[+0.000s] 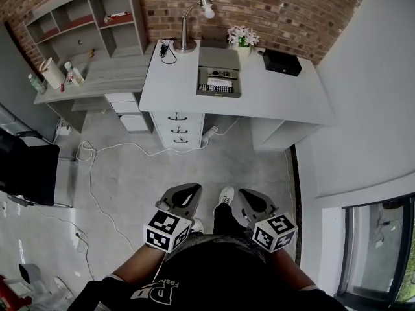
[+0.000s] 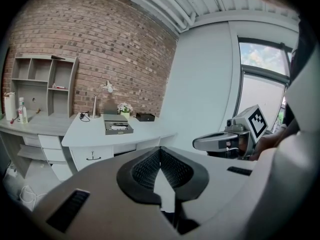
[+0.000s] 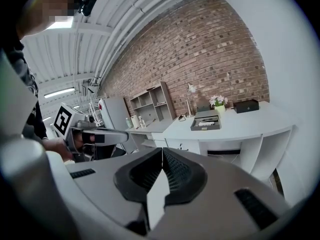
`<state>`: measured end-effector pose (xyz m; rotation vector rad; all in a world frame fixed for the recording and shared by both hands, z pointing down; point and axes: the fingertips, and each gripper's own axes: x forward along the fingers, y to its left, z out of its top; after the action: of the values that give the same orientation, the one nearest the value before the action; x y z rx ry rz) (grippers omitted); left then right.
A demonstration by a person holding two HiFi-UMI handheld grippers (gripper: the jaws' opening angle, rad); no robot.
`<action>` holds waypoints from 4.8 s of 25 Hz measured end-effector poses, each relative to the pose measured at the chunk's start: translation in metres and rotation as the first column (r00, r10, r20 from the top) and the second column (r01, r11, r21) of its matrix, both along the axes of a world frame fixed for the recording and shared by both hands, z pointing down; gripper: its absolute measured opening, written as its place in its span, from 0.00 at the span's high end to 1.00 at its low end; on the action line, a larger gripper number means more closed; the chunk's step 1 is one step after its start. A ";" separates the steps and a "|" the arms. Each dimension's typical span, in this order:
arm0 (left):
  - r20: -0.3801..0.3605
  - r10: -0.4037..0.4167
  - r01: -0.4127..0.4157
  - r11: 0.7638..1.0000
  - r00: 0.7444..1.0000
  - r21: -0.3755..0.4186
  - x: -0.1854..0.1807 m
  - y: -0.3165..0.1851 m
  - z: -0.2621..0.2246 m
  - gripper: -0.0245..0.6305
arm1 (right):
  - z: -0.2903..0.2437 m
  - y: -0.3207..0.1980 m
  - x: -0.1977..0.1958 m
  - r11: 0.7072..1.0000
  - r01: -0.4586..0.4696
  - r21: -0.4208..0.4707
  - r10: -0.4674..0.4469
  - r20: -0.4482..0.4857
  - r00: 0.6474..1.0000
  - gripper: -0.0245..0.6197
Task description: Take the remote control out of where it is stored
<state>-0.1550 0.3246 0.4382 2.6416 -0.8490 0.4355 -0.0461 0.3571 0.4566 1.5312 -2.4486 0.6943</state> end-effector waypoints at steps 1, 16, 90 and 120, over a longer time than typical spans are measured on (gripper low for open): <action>0.002 -0.005 0.005 1.000 1.000 0.001 0.000 -0.003 0.000 0.95 | 0.000 -0.004 0.000 1.000 0.004 0.001 -0.004 0.002 1.000 0.95; 0.044 -0.073 0.074 0.997 0.996 -0.006 0.016 -0.071 0.003 0.95 | 0.004 -0.087 0.022 0.998 0.056 0.013 -0.056 0.037 0.998 0.95; 0.219 -0.113 0.137 0.985 0.969 -0.101 0.078 -0.433 0.067 0.95 | 0.072 -0.442 0.092 0.958 0.239 -0.159 -0.265 -0.172 0.949 0.95; 0.208 -0.146 0.184 0.967 0.967 -0.178 0.012 -0.505 0.096 0.95 | 0.225 -0.530 -0.010 0.296 0.609 -0.736 -0.954 -0.260 0.149 0.68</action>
<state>-0.1426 -0.1809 0.5343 2.3530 -1.0210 0.7017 -0.0566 -0.1727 0.6815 -0.0303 -1.8110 0.3045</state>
